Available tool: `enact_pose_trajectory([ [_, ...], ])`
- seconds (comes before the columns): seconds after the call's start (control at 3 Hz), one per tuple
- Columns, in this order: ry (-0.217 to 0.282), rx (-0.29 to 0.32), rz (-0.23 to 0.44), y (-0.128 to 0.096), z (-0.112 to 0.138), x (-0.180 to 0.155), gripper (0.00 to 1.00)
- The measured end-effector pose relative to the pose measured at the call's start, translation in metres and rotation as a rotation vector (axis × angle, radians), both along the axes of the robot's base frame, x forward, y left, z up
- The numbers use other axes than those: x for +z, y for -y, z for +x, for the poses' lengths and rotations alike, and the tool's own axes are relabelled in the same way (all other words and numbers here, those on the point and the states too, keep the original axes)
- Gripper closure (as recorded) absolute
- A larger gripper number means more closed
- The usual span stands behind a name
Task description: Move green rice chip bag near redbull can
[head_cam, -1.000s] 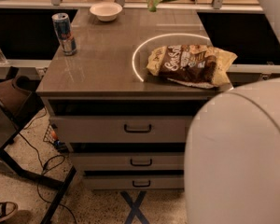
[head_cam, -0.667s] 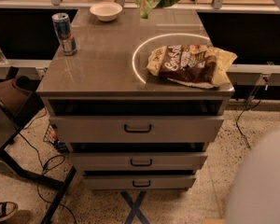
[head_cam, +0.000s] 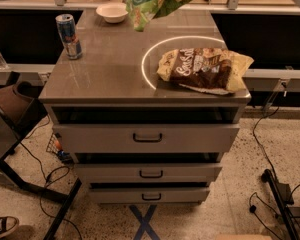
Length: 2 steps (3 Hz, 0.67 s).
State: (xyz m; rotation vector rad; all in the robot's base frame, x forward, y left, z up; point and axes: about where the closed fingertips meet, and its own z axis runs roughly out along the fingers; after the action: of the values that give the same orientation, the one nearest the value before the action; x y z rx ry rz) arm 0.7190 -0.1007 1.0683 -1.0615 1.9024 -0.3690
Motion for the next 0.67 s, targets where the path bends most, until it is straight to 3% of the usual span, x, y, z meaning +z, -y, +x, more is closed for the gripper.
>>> enact_pose_trajectory([
  [0.33,0.019,0.097,0.056,-0.0241,-0.0058,-0.0020,1.00],
  [0.67,0.016,0.099,0.051,-0.0267,-0.0062,-0.0040,1.00],
])
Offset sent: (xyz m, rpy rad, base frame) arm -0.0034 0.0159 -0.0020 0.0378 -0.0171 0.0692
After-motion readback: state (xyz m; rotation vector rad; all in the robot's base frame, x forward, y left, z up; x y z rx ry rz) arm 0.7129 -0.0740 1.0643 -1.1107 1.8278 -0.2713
